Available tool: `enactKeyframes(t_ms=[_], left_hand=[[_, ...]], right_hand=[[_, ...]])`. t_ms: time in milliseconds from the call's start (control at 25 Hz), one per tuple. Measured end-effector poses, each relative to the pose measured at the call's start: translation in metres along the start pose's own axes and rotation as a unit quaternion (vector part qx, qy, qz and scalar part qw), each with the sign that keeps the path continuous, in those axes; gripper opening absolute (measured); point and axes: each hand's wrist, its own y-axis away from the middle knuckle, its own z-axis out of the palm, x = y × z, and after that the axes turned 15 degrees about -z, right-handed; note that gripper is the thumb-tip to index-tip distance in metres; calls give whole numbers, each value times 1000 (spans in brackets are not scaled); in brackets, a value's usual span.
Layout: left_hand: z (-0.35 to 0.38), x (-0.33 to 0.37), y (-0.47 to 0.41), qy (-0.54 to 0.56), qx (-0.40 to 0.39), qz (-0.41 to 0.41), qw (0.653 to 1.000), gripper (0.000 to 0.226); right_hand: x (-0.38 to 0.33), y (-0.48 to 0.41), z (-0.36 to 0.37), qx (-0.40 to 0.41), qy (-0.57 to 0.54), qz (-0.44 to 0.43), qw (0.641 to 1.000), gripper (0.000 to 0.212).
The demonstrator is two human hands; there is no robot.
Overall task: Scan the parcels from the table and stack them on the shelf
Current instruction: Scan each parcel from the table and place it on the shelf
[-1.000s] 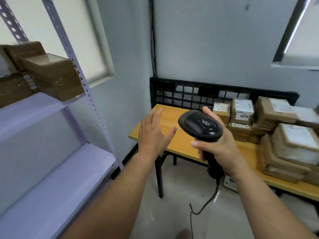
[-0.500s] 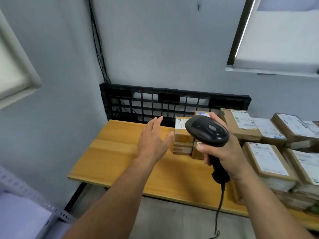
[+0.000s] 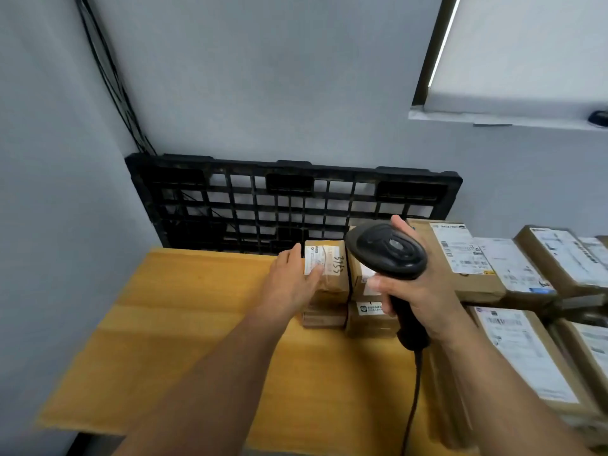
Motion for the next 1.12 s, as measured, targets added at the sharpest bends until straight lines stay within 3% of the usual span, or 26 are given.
enactKeyframes(t_ms=[400, 640, 760, 840, 1120], left_hand=[[56, 13, -33, -3, -60, -148, 987, 68], [58, 23, -27, 113, -58, -147, 981, 58], [49, 25, -21, 193, -102, -159, 963, 54], [43, 27, -18, 188, -114, -167, 961, 53], [18, 16, 7, 174, -116, -158, 965, 90]], right_hand=[[50, -53, -33, -48, -16, 61, 997, 99], [81, -59, -38, -75, -41, 93, 992, 101], [82, -59, -36, -83, -43, 99, 991, 99], [81, -58, -35, -86, -38, 103, 990, 99], [62, -49, -34, -105, -39, 85, 990, 98]])
